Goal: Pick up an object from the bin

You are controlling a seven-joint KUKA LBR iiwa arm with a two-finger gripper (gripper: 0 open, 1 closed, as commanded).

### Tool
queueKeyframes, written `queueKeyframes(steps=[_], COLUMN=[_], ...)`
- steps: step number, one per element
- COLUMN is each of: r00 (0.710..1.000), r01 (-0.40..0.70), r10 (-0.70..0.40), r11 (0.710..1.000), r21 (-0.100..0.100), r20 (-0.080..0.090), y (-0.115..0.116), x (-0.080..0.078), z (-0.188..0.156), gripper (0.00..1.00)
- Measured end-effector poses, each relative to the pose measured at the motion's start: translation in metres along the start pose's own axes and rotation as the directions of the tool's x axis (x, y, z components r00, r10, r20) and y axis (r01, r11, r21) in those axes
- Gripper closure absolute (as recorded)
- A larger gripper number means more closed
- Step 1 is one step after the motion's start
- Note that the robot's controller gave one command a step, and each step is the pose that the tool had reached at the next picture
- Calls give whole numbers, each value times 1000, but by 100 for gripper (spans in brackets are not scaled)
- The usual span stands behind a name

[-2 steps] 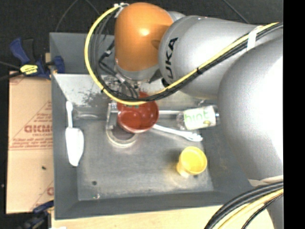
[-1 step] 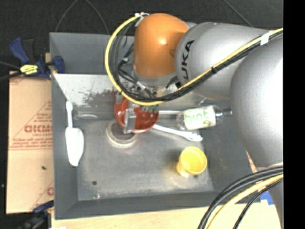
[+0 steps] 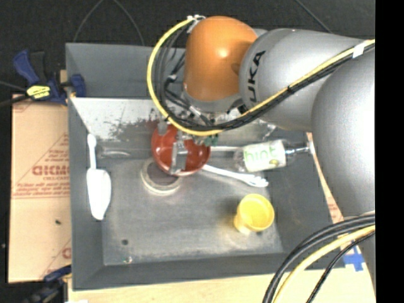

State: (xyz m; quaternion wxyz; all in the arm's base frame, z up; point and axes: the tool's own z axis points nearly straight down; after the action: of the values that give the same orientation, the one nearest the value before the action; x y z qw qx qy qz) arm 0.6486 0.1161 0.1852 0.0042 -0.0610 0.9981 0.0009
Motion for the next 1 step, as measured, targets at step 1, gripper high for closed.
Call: queueKeyframes(steps=[1], r00=[1000], r01=[0], r10=[0], r11=[1000], r21=[0], r20=[-3], y=[6], x=[4], z=[-3], gripper=[0])
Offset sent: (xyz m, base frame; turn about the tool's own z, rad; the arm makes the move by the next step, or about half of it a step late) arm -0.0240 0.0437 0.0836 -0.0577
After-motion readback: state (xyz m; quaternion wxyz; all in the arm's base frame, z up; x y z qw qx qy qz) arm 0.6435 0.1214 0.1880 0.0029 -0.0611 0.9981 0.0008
